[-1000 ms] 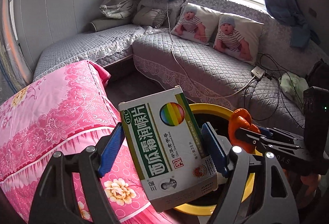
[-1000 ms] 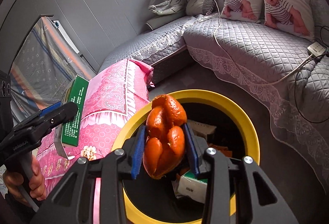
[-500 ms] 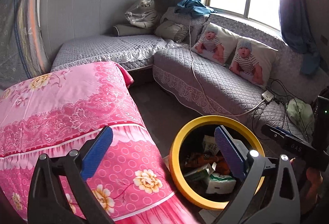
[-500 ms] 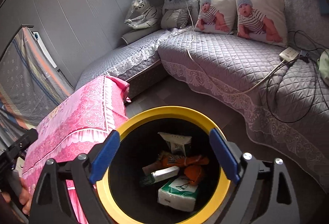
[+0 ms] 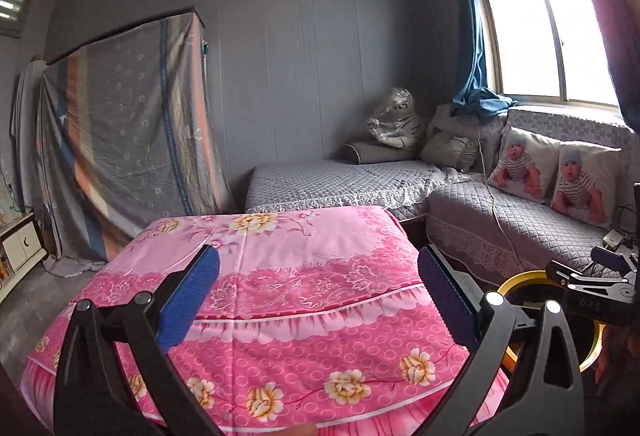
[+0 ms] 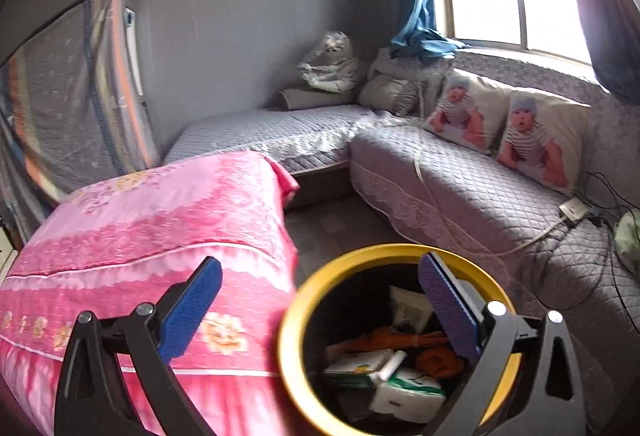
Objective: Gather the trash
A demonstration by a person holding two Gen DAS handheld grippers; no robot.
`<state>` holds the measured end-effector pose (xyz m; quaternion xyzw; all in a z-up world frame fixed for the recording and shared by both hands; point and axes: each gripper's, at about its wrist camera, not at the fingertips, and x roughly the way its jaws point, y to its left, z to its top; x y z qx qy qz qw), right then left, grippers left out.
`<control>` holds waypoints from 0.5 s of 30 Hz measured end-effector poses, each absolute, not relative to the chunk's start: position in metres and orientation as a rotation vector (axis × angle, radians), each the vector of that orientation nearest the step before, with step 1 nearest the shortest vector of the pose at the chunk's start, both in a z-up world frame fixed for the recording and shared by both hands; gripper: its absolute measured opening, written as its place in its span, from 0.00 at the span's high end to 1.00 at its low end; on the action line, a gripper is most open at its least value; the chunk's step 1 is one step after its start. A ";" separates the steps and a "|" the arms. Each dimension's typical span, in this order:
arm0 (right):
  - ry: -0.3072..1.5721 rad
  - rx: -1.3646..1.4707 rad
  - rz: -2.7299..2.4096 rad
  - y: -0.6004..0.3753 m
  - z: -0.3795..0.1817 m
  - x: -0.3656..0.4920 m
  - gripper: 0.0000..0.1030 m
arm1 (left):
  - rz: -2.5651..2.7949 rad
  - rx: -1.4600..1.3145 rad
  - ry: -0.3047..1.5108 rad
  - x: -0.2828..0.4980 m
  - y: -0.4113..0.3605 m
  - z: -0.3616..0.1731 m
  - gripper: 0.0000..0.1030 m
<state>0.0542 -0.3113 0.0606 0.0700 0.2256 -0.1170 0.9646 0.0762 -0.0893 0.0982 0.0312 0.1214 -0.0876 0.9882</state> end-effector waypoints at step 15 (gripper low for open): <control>0.333 0.088 -0.059 -0.183 0.081 0.017 0.08 | 0.081 -0.008 0.228 0.001 0.013 0.090 0.08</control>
